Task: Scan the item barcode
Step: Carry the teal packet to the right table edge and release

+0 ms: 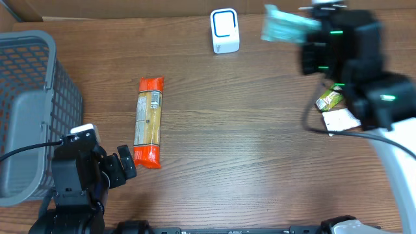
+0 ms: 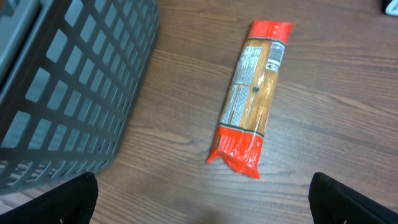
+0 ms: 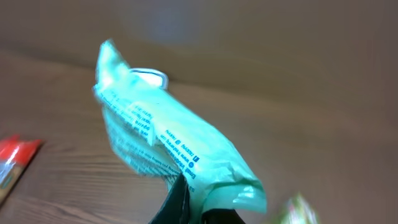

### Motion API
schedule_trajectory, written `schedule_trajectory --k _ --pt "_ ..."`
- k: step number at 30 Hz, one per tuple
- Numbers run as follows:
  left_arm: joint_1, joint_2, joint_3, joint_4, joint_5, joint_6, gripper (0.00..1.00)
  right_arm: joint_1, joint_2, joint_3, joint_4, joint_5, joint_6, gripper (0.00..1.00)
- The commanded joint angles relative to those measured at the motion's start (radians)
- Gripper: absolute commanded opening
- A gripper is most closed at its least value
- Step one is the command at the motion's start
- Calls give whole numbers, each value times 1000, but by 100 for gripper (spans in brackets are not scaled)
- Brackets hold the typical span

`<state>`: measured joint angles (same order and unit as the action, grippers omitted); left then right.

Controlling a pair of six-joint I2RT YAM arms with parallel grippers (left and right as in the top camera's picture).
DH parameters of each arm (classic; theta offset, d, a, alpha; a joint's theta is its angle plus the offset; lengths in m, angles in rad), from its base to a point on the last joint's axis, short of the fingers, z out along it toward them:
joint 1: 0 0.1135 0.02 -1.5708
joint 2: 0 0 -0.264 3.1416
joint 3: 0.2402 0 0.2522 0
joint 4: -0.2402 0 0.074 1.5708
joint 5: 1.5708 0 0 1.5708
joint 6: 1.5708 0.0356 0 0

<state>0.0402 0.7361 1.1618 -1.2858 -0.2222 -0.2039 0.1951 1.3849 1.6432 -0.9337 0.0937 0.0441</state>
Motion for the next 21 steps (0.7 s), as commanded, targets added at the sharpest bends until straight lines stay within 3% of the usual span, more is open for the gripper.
schedule_trajectory --k 1,4,9,13,15,16,19,21 --pt "5 -3 -2 3 -16 -10 99 -203 -13 4 -117 -82 331 4" --pt "5 -3 -2 3 -16 -10 100 -371 32 -27 -205 -126 376 4" --pt "5 -3 -2 3 -16 -10 100 -552 201 -143 -193 -193 376 4" --pt "5 -3 -2 3 -16 -10 100 -582 341 -153 -219 -193 375 5" --pt "5 -3 -2 3 -16 -10 100 -582 370 -153 -248 -192 365 15" --pt "5 -3 -2 3 -16 -10 100 -582 388 -153 -278 -192 337 33" --pt "5 -3 -2 3 -16 -10 100 -582 387 -103 -341 -192 292 63" --pt "5 -3 -2 3 -16 -10 100 -582 386 -31 -401 -193 292 65"
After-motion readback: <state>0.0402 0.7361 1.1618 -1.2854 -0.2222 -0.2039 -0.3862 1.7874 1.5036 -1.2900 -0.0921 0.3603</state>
